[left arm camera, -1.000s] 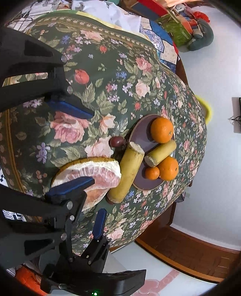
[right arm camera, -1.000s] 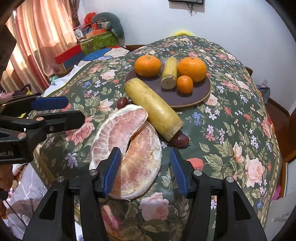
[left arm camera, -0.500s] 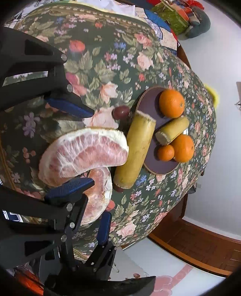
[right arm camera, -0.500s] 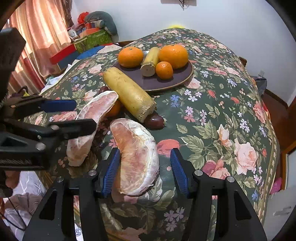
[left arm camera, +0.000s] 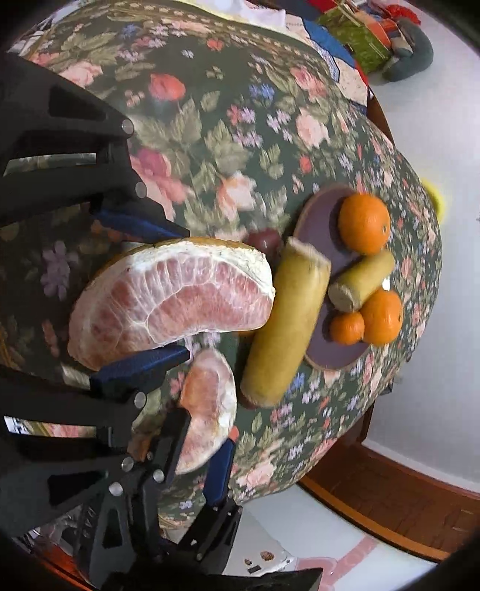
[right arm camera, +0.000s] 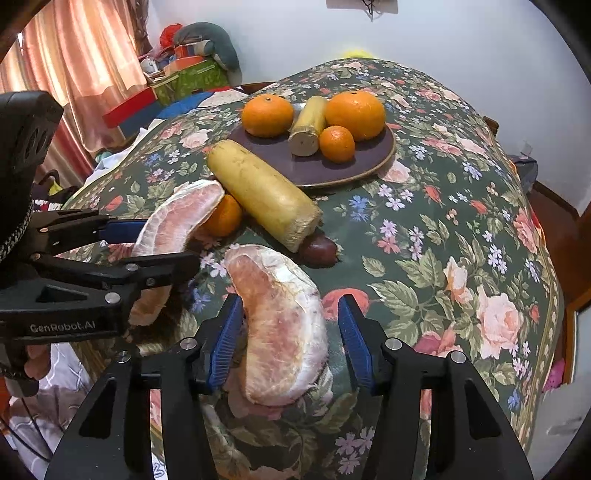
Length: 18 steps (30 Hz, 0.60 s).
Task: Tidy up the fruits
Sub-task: 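Grasp and lift a pomelo segment with the left tool while the right tool grasps another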
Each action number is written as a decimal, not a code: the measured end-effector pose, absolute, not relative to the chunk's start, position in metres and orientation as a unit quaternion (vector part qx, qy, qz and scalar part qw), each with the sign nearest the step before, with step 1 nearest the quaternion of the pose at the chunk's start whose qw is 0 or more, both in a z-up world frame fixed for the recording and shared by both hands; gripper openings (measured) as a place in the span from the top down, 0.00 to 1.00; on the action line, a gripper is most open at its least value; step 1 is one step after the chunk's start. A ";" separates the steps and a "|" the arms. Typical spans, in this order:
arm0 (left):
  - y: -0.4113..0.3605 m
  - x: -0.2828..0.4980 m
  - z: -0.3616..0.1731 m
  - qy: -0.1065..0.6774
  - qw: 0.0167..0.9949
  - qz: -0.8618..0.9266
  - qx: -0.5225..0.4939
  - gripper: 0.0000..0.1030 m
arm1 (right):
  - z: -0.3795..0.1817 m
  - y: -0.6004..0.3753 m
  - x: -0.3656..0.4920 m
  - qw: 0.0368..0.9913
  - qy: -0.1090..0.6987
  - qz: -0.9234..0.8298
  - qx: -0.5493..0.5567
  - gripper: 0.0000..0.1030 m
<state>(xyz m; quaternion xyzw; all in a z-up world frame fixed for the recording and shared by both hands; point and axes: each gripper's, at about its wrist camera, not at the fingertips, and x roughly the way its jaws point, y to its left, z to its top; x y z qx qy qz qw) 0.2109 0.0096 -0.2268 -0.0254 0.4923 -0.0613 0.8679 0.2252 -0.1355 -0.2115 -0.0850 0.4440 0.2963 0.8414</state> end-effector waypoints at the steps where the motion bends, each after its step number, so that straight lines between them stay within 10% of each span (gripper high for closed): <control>1: 0.013 0.210 -0.227 0.493 0.868 -0.057 -0.025 0.46 | -0.211 -0.134 0.225 0.841 0.443 0.297 -0.087 0.51; 18: 0.027 0.206 -0.231 0.487 0.872 -0.047 -0.008 0.50 | -0.217 -0.122 0.227 0.846 0.434 0.291 -0.104 0.61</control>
